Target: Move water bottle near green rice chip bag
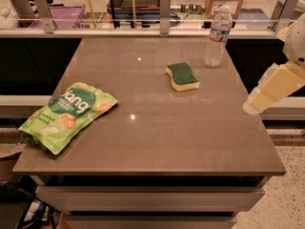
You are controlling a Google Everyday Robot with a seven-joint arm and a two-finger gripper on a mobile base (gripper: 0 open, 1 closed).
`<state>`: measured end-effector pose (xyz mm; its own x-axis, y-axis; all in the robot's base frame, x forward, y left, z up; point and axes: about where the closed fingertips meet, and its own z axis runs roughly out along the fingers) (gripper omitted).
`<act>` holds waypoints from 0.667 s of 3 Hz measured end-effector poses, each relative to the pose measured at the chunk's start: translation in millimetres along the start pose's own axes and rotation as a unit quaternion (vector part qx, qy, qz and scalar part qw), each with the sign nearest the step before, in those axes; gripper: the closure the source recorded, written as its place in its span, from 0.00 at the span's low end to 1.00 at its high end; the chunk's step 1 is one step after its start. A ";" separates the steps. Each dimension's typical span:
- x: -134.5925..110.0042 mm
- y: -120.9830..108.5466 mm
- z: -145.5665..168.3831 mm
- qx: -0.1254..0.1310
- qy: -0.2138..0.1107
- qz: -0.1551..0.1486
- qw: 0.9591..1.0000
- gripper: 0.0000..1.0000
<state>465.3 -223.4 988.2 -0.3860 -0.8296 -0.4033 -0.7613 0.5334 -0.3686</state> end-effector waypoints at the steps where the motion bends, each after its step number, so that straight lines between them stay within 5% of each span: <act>1: 8.0 -22.2 12.1 0.046 -0.028 0.073 0.996 0.00; 2: 15.6 -58.0 17.1 0.099 -0.051 0.129 0.985 0.00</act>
Offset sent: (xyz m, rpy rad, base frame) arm 0.0791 -0.0778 0.0083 0.1984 -0.2890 -0.4147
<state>512.3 -264.4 989.0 -0.4920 -0.6463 -0.5833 -0.5242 0.7548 -0.3943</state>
